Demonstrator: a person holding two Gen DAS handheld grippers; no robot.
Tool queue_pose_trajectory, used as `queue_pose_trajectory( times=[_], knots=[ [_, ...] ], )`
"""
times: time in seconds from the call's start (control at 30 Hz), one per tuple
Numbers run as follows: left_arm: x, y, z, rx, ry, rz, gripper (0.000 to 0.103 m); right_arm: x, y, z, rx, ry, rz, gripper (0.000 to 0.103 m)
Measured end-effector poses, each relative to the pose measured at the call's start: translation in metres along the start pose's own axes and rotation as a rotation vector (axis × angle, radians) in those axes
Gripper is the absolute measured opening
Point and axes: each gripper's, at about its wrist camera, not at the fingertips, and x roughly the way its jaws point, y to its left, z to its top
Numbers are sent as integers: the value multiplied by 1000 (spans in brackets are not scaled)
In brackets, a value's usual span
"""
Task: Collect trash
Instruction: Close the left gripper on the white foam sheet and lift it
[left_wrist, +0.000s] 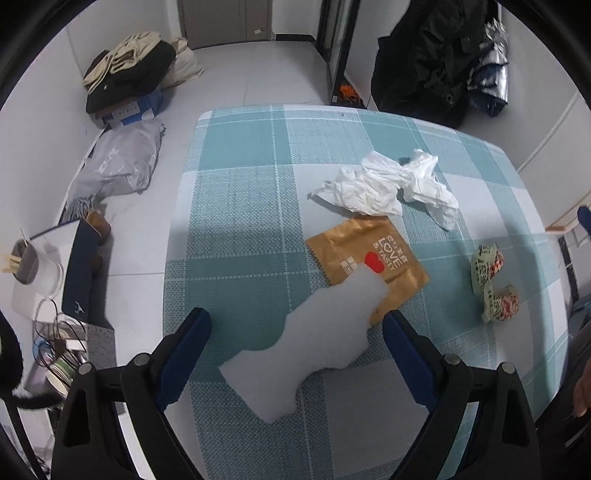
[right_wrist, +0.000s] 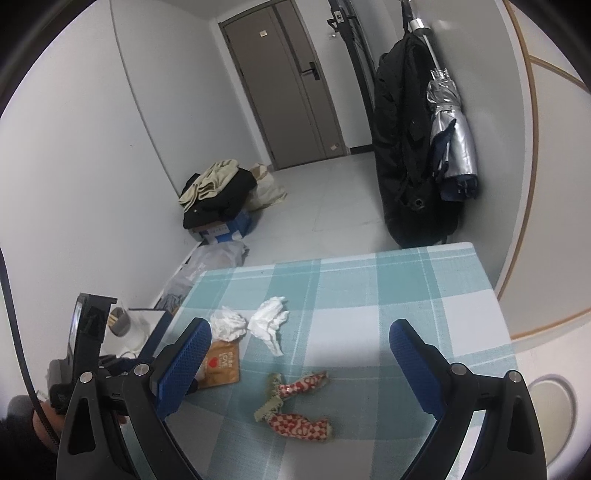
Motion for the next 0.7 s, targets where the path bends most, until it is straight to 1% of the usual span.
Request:
queue_pose_trajectory(
  times=[0.03,0.07,0.13,0.2,0.23,0.27,0.3,0.43,0.53,0.7],
  knots=[
    [0,-2,-1,21,-3,11,85,-1,-2,0,9,1,0,98],
    [2,-3,-1,39,-7,22,78,-2,-3,0,16,1,2,98],
    [1,-6,-3,77,-22,46,71,-3,-5,0,27,1,3,98],
    [-2,-4,-4,75,-32,30,59,-5,-6,1,32,-3,4,98],
    [-4,-3,-5,74,-34,22,50,-7,-6,0,33,-5,5,98],
    [-5,-3,-5,72,-30,12,38,-8,-6,0,31,-6,4,98],
    [-6,-3,-5,70,-30,9,35,-9,-5,-1,28,-7,4,98],
    [-4,-5,-4,55,-14,-36,35,-11,-5,-4,19,-6,-2,98],
    [-5,-8,-6,52,1,-38,34,-14,-6,-6,22,-3,-8,98],
    [-13,-8,-7,36,-5,-67,34,-19,-8,-10,26,-1,-15,98]
  ],
)
